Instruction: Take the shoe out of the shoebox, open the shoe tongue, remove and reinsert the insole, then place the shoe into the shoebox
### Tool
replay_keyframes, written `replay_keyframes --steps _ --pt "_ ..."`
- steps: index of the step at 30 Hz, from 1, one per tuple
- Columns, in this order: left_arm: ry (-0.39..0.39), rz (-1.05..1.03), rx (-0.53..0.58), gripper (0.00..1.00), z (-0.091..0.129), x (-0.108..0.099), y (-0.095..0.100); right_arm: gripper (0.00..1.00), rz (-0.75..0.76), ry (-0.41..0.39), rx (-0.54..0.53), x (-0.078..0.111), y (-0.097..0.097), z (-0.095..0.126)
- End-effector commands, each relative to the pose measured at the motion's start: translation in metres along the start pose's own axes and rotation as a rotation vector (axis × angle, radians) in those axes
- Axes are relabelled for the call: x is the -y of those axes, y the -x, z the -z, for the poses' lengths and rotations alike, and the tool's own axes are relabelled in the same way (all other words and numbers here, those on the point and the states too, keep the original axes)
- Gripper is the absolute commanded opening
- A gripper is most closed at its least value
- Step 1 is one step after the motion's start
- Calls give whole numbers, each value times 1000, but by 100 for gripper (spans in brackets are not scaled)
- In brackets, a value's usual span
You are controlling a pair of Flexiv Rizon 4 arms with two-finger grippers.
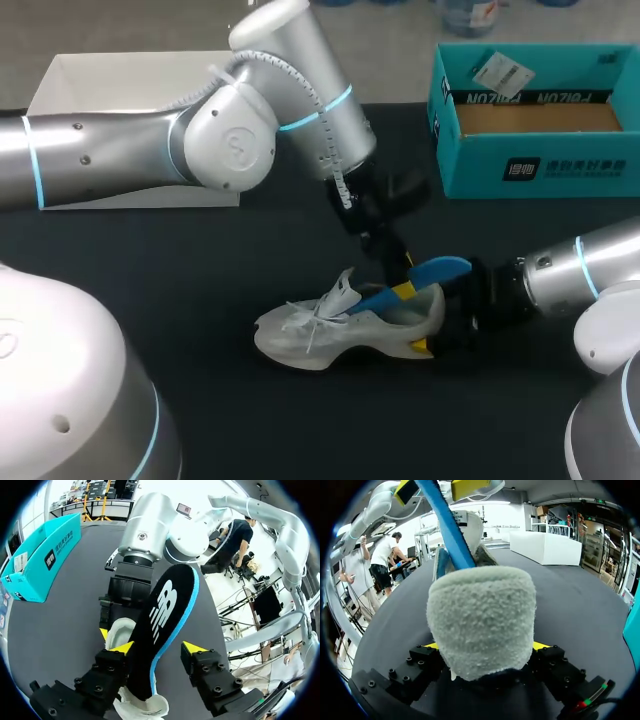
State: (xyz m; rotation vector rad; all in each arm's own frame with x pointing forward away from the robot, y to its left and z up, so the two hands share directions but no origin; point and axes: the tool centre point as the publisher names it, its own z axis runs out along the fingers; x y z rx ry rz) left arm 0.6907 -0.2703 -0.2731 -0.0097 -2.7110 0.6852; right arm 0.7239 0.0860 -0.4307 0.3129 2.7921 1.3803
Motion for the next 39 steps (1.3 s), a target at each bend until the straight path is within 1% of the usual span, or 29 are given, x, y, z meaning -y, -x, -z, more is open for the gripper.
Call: replay_keyframes --steps 1,11,19,28,34,36,39 --pt "-6 11 35 100 -2 -2 -7 0 -1 -6 1 5 -3 -8" --pt "-47 32 89 100 4 -7 -10 0 -1 -6 1 5 -3 -8" --pt "-75 52 100 100 8 -11 -7 0 -1 -6 1 5 -3 -8" --pt "-96 53 125 100 18 -20 -6 0 -1 -6 1 5 -3 -8" --pt "-104 59 126 100 25 -30 -3 0 -1 -6 1 5 -3 -8" --pt "-108 57 124 100 25 -33 -3 0 -1 -6 1 5 -3 -8" --pt "-104 38 125 100 18 -38 -2 0 -1 -6 1 5 -3 -8"
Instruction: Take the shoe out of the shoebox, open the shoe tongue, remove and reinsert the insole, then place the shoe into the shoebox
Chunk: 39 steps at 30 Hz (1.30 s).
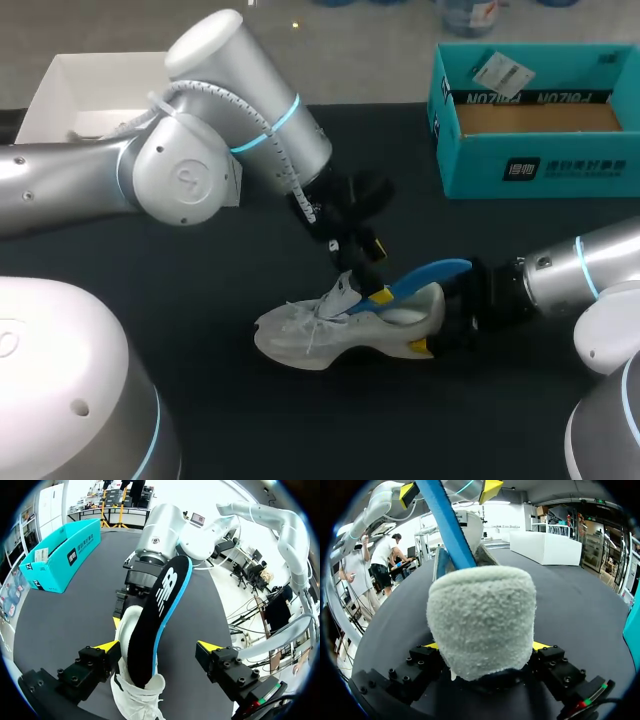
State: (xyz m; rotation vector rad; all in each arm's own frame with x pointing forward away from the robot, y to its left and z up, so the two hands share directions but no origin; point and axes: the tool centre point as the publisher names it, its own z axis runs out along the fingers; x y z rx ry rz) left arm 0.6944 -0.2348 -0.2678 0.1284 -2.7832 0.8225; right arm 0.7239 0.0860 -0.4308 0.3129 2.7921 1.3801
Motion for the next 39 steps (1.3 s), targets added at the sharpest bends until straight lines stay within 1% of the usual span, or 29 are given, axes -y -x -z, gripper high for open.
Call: replay_keyframes --steps 1,5,9,14,16,18,19,20,21,22,33,34,36,37,38,39 --pt "-9 -20 -4 100 -6 -11 -1 0 -1 -6 1 5 -3 -8" --pt "-9 -40 5 100 -15 -17 -1 0 -1 -6 1 5 -3 -8" --pt "-10 -40 19 100 -24 -21 5 0 -1 -6 1 5 -3 -8" --pt "-22 -41 41 100 -32 -21 10 0 -1 -6 1 5 -3 -8" --pt "-22 -40 49 96 -35 -20 11 0 -1 -6 1 5 -3 -8" --pt "-29 -44 52 81 -37 -19 12 0 -1 -6 1 5 -3 -8" --pt "-29 -44 56 78 -39 -19 13 0 -1 -6 1 5 -3 -8" --pt "-29 -45 58 73 -40 -19 13 0 -1 -6 1 5 -3 -8" --pt "-30 -47 60 64 -41 -19 13 0 -1 -6 1 5 -3 -8" --pt "-31 -49 64 51 -42 -19 13 0 -1 -6 1 5 -3 -8" --pt "-35 -57 127 40 -53 -19 13 0 -1 -6 1 5 -3 -8" --pt "-33 -57 131 35 -53 -19 13 0 -1 -6 1 5 -3 -8" --pt "-30 -54 138 19 -54 -19 14 0 -1 -6 1 5 -3 -8" --pt "-31 -53 140 5 -54 -19 14 0 -1 -6 1 5 -3 -8" --pt "-31 -52 140 0 -54 -19 14 0 -1 -6 1 5 -3 -8" --pt "-33 -50 142 0 -53 -18 14 0 -1 -6 1 5 -3 -8"
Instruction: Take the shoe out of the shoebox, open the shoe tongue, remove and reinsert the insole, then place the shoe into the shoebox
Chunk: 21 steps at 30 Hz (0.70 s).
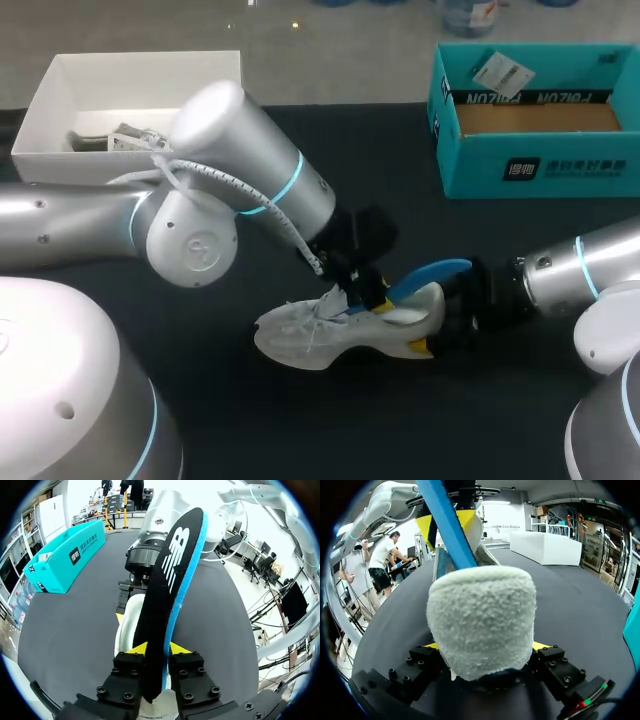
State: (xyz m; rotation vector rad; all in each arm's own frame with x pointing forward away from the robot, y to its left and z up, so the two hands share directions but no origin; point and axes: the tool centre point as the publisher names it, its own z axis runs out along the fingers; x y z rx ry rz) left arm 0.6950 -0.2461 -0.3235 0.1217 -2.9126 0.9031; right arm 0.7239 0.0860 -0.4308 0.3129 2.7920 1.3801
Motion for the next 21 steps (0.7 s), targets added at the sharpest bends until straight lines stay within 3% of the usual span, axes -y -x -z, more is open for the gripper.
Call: replay_keyframes --steps 1,7,11,21 --pt "-2 3 7 0 -1 3 0 0 -1 -6 1 5 -3 -8" --pt "-10 1 5 0 5 10 -2 0 -1 -6 1 5 -3 -8" --pt "-45 6 1 0 20 20 -8 0 -1 -6 1 5 -3 -8" --pt "-175 28 -44 0 63 67 -18 0 -1 -6 1 5 -3 -8"
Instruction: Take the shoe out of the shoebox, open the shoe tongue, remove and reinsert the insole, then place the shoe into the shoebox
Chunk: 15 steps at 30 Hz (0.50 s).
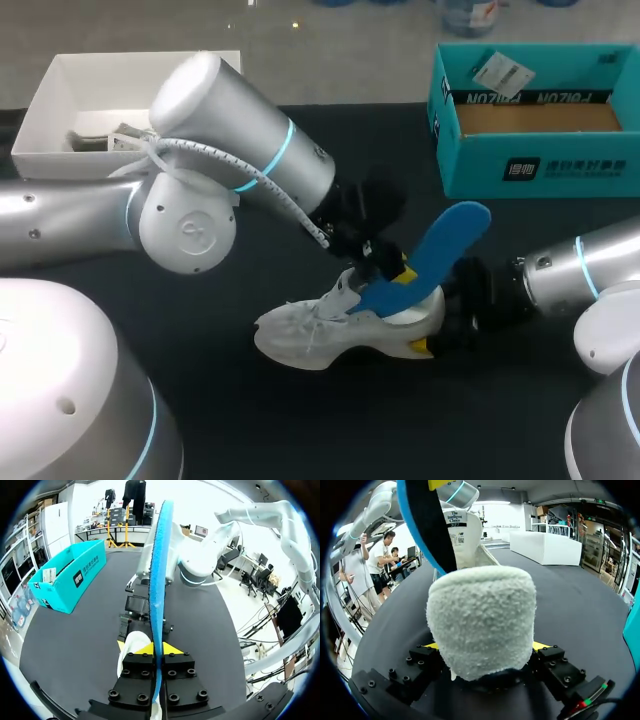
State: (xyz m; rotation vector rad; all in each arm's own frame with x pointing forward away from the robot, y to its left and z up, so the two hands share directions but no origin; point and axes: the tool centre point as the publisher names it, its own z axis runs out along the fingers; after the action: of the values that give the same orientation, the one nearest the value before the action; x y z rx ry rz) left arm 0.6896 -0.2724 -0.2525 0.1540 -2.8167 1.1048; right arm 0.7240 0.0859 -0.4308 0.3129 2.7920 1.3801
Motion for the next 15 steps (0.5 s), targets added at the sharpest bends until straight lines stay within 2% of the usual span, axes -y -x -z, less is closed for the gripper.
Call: replay_keyframes --steps 1,5,9,15 --pt "-50 15 -34 0 24 15 -5 0 -1 -6 1 5 -3 -8" --pt "-125 32 -75 0 45 37 -10 0 -1 -6 1 5 -3 -8" --pt "-153 16 -79 0 60 54 -19 0 -1 -6 1 5 -3 -8" --pt "-160 16 -77 0 63 57 -22 0 -1 -6 1 5 -3 -8"
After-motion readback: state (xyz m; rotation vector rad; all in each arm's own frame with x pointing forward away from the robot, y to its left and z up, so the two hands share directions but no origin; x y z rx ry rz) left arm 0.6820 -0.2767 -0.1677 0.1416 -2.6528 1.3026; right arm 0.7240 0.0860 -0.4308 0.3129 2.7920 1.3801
